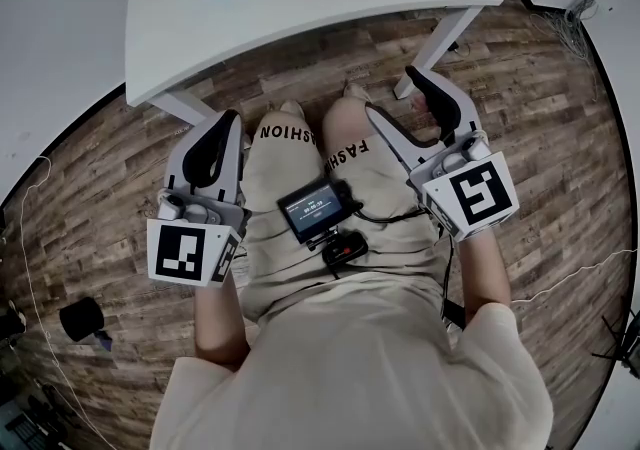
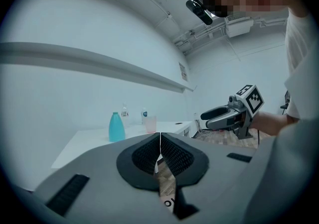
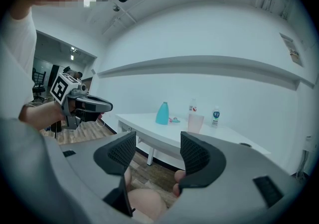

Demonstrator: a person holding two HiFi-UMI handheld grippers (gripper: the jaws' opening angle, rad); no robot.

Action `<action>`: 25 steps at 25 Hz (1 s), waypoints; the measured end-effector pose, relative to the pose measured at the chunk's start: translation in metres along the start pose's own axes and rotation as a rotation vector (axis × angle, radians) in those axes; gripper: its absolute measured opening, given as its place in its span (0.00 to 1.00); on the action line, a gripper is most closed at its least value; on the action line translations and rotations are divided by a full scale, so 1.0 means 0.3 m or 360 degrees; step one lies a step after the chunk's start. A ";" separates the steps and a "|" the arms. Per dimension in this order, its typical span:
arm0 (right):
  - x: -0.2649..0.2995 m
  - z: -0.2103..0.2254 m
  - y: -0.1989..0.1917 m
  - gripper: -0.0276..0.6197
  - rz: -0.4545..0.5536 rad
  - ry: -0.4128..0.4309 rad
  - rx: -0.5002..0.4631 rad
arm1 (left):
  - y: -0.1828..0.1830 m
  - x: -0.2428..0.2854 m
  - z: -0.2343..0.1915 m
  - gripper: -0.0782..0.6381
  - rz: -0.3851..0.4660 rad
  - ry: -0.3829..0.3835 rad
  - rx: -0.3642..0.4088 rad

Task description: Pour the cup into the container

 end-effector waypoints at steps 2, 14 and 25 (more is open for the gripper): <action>-0.002 -0.004 0.001 0.49 -0.0009 -0.0007 -0.0011 | 0.001 -0.007 0.000 0.13 0.0000 -0.0001 0.0000; -0.012 -0.007 -0.005 0.47 -0.0042 -0.0045 -0.0098 | -0.006 -0.018 0.006 0.13 -0.0008 -0.0001 0.0000; -0.011 -0.004 -0.004 0.45 -0.0075 -0.0074 -0.0096 | -0.007 -0.017 0.009 0.13 -0.0011 -0.0002 -0.0001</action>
Point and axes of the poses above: the fingertips, and each gripper's own axes: x forward along the fingers, z to its right, y out of its top, the point moved 9 cm from there along -x, backward along the fingers, and after that the axes turned 5 degrees about z, right-handed, at the moved point
